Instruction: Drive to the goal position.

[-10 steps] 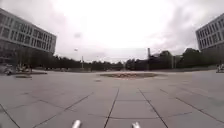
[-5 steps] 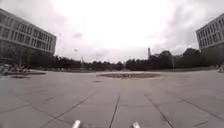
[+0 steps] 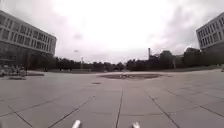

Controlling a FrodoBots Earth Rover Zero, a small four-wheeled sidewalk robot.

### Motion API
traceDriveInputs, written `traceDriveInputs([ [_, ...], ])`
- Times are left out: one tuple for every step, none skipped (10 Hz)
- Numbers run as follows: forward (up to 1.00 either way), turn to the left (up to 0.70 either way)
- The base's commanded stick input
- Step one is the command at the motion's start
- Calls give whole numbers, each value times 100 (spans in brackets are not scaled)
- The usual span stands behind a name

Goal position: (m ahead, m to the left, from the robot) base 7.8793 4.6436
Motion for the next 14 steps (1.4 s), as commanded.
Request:
traceDriveInputs([
  [70, 0],
  [70, 0],
  [70, 0],
  [70, 0],
  [70, 0],
  [70, 0],
  [70, 0],
  [70, 0],
  [70, 0],
  [70, 0],
  [70, 0],
  [70, 0],
  [70, 0],
  [70, 0],
])
